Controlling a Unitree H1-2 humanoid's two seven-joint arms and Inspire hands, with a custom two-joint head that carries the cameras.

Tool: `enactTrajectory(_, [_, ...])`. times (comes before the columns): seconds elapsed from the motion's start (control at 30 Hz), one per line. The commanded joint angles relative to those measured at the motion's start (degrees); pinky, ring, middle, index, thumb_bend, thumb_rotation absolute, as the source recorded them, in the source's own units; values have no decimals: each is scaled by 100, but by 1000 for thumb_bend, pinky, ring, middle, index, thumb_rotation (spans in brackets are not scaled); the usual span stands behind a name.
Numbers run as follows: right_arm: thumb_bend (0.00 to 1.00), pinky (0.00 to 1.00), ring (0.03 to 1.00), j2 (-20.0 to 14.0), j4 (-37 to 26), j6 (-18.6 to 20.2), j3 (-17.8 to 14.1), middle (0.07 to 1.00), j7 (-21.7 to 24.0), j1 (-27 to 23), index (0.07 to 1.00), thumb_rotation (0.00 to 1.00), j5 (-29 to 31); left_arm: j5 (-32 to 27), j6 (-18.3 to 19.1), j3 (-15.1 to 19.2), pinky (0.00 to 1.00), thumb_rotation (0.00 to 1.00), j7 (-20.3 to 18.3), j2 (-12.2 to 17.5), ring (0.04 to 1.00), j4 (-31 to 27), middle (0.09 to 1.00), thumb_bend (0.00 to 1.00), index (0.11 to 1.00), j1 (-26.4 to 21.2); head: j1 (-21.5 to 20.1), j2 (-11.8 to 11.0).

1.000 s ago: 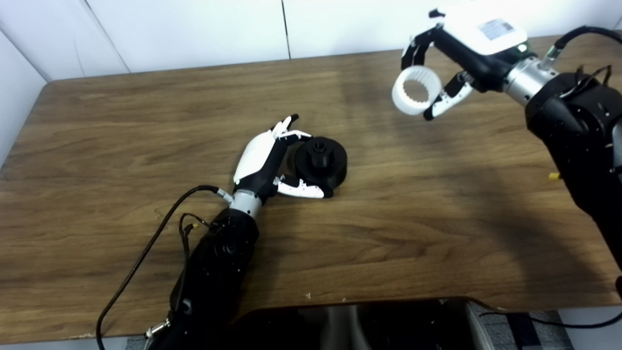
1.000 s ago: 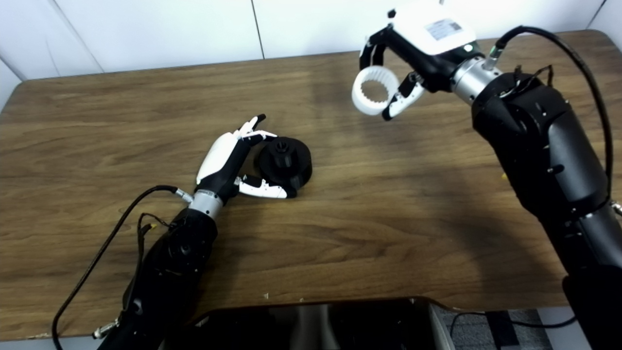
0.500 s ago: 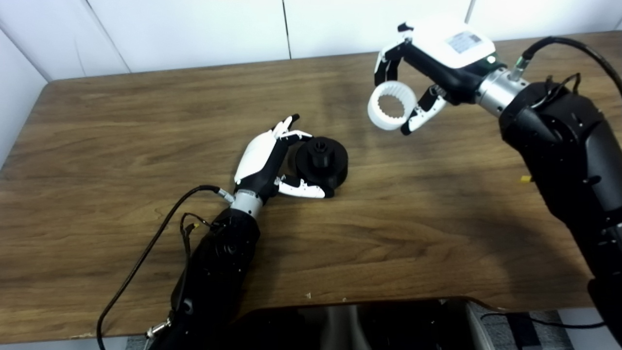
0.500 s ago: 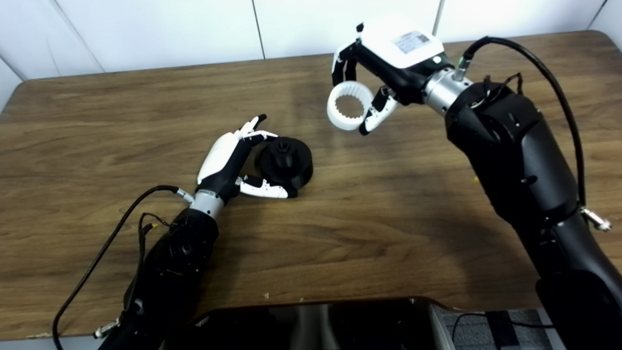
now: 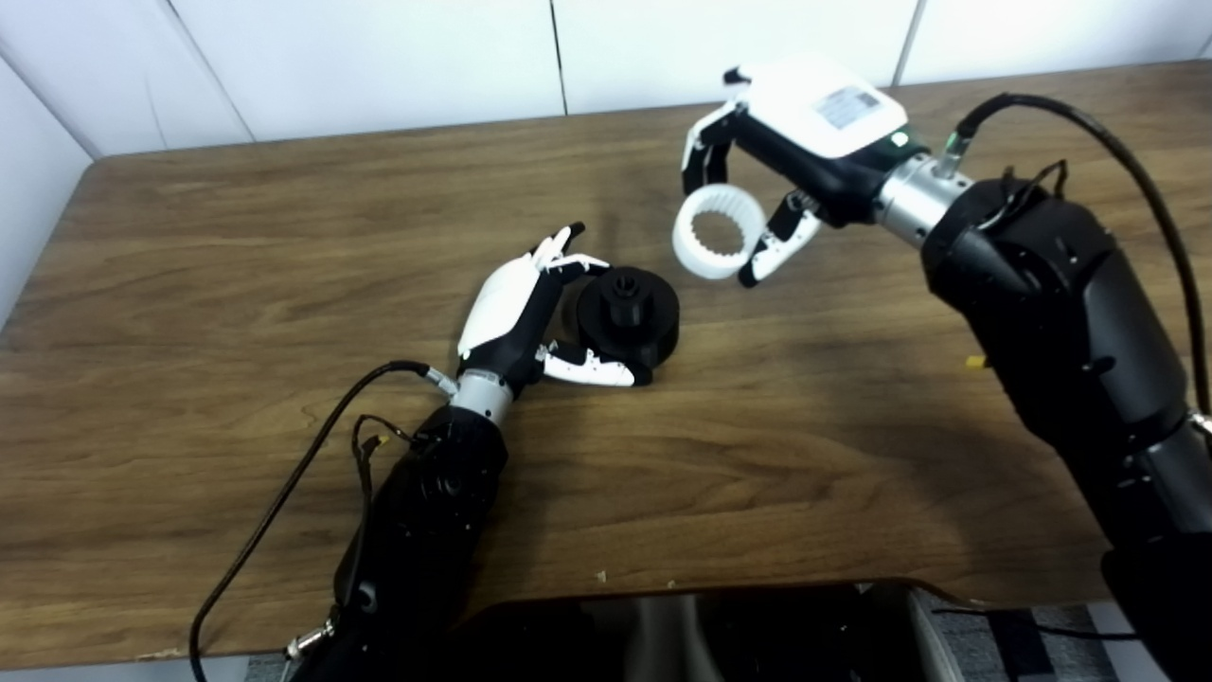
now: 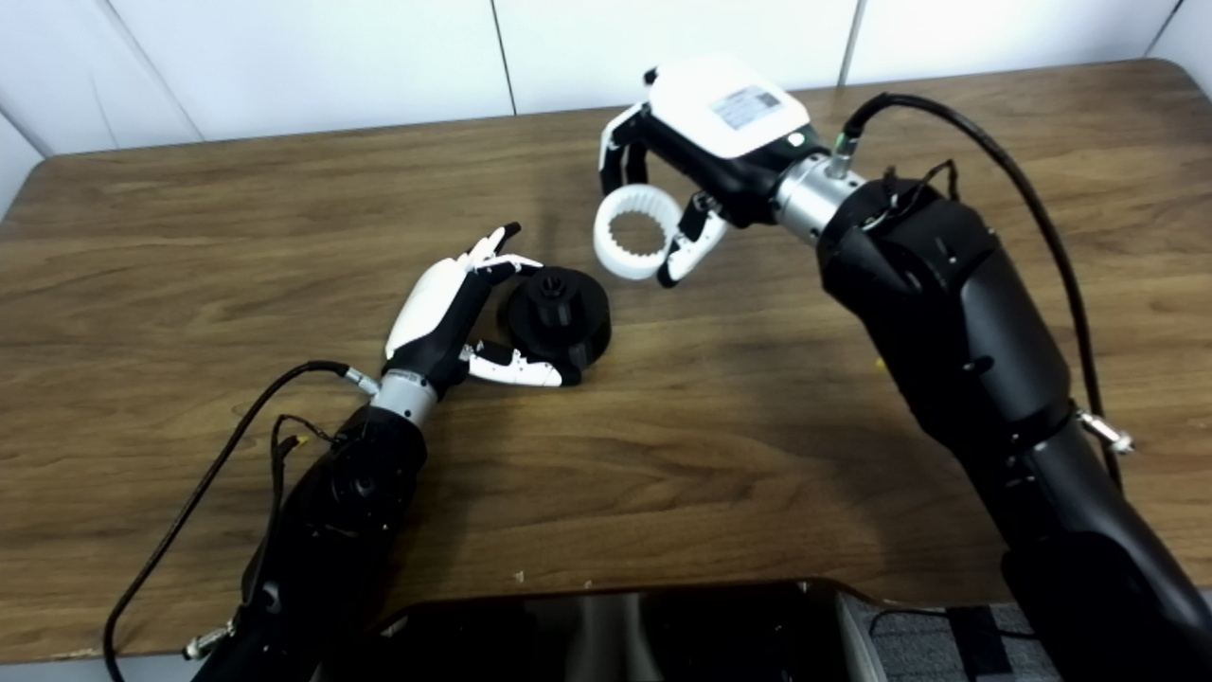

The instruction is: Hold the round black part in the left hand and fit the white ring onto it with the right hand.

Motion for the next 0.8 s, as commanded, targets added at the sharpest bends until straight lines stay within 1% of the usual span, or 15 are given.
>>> enactTrajectory(0.0, [526,920,715,38,-136,33,-64,486,-35,-267,495,13,26,87,38,-7,1000,288,-4,0,1000,-25,1000,969,606,-150,7,6])
enactTrajectory(0.2, [527,921,712,147,-63,-39,-27,486,-95,-238,491,12,-12,83,44,-2,1000,305,-17,8,1000,-27,1000,969,608,-160,25,12])
enactTrajectory(0.37, [526,907,729,286,-53,28,69,488,-29,-254,492,12,-117,93,32,-8,1000,304,-4,1,1000,-20,1000,971,610,-159,24,12])
enactTrajectory(0.5, [525,921,730,375,63,-79,132,477,-116,-266,513,13,-91,116,15,-25,1000,314,15,-3,1000,-6,1000,973,611,-163,41,21])
enactTrajectory(0.63, [524,924,725,429,161,-160,186,470,-180,-258,522,13,-112,113,43,-19,1000,303,8,-9,1000,-15,1000,970,611,-163,34,19])
enactTrajectory(0.7, [526,923,722,449,191,-161,206,484,-189,-257,498,12,-131,113,34,-19,1000,300,11,-5,1000,-8,1000,971,609,-164,34,19])
enactTrajectory(0.77, [527,922,723,473,211,-150,227,486,-184,-255,493,12,-143,117,28,-21,1000,306,13,-1,1000,-2,1000,969,610,-166,42,21])
